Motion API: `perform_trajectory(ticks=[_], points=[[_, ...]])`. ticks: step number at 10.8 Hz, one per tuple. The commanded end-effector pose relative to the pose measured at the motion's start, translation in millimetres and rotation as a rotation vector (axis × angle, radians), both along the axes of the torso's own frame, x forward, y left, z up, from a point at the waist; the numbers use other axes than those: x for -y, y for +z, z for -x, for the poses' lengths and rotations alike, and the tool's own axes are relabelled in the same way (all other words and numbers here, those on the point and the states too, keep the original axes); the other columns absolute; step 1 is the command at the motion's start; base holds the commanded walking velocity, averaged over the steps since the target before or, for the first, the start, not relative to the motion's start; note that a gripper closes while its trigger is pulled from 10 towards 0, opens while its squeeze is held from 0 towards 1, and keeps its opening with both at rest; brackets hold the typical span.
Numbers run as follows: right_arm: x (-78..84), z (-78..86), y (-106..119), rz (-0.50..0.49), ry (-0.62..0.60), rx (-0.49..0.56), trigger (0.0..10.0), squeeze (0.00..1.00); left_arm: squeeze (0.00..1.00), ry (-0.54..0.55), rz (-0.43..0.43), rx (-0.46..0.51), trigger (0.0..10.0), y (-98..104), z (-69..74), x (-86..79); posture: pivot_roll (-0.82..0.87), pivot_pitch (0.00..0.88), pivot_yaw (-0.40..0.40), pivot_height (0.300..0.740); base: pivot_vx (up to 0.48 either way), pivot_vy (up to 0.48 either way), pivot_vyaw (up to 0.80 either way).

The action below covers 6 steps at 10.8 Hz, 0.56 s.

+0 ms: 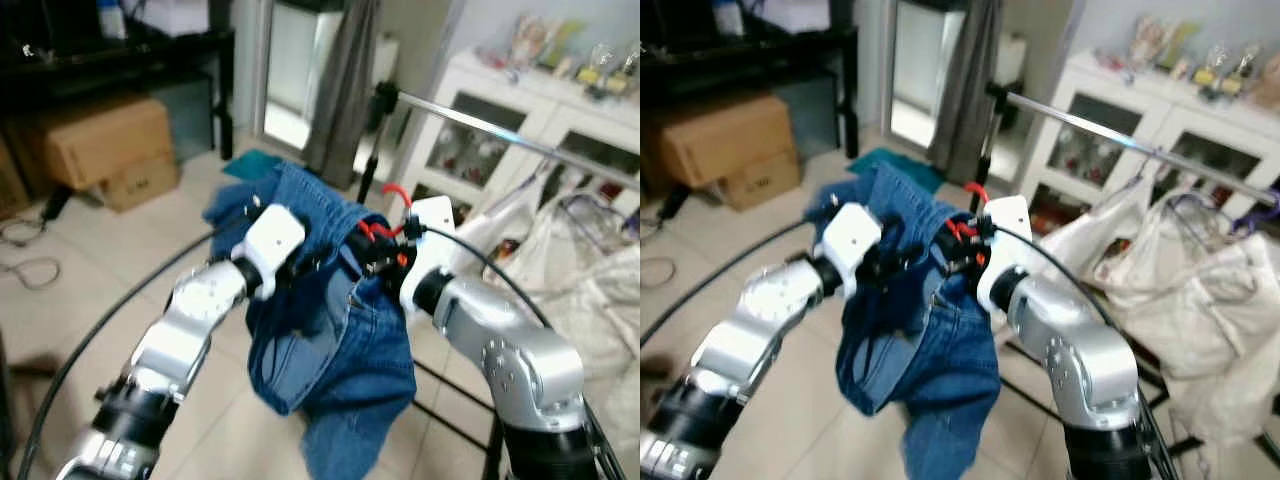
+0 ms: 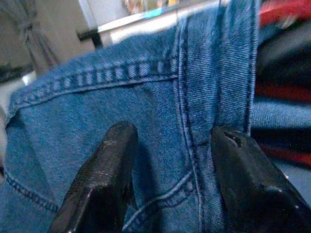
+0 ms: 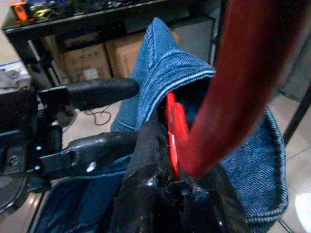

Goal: Hang hanger

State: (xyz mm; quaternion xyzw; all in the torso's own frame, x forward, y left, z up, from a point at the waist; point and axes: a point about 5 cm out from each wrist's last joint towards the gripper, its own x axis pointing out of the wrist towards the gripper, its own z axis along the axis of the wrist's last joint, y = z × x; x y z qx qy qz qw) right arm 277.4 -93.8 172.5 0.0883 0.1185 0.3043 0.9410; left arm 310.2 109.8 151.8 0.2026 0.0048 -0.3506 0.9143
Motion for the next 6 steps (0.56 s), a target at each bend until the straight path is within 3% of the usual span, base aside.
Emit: perform_trajectory(ticks=[1, 3, 4, 5, 6], points=[[3.0, -1.6, 8.4, -0.011, 0.0, 0.024, 0.0, 0.0, 0.0, -0.002, -0.026, 0.012, 8.5, 1.7, -3.9, 6.8, 0.05, 0.0, -0.124, 0.74, 0.0, 0.0, 0.0], [3.7, -0.6, 6.4, -0.017, 0.001, 0.012, 0.0, 0.0, 0.0, -0.004, -0.05, 0.037, 9.3, -0.2, -0.6, 7.4, 0.06, 0.0, -0.135, 0.74, 0.0, 0.0, 0.0], [3.2, -1.2, 6.5, -0.016, 0.004, 0.01, 0.0, 0.0, 0.0, 0.005, -0.053, 0.036, 5.3, -2.4, 1.2, 5.9, 0.06, 0.0, -0.13, 0.74, 0.0, 0.0, 0.0], [3.2, -1.7, 6.9, -0.014, 0.007, 0.01, 0.0, 0.0, 0.0, 0.018, -0.038, 0.027, 0.0, -3.0, 2.0, 4.4, 0.06, 0.0, -0.132, 0.74, 0.0, 0.0, 0.0], [3.9, -2.4, 7.0, -0.014, 0.008, 0.007, 0.0, 0.0, 0.0, 0.051, -0.033, 0.032, 0.0, -1.0, 1.9, -0.5, 0.07, 0.0, -0.139, 0.74, 0.0, 0.0, 0.0]])
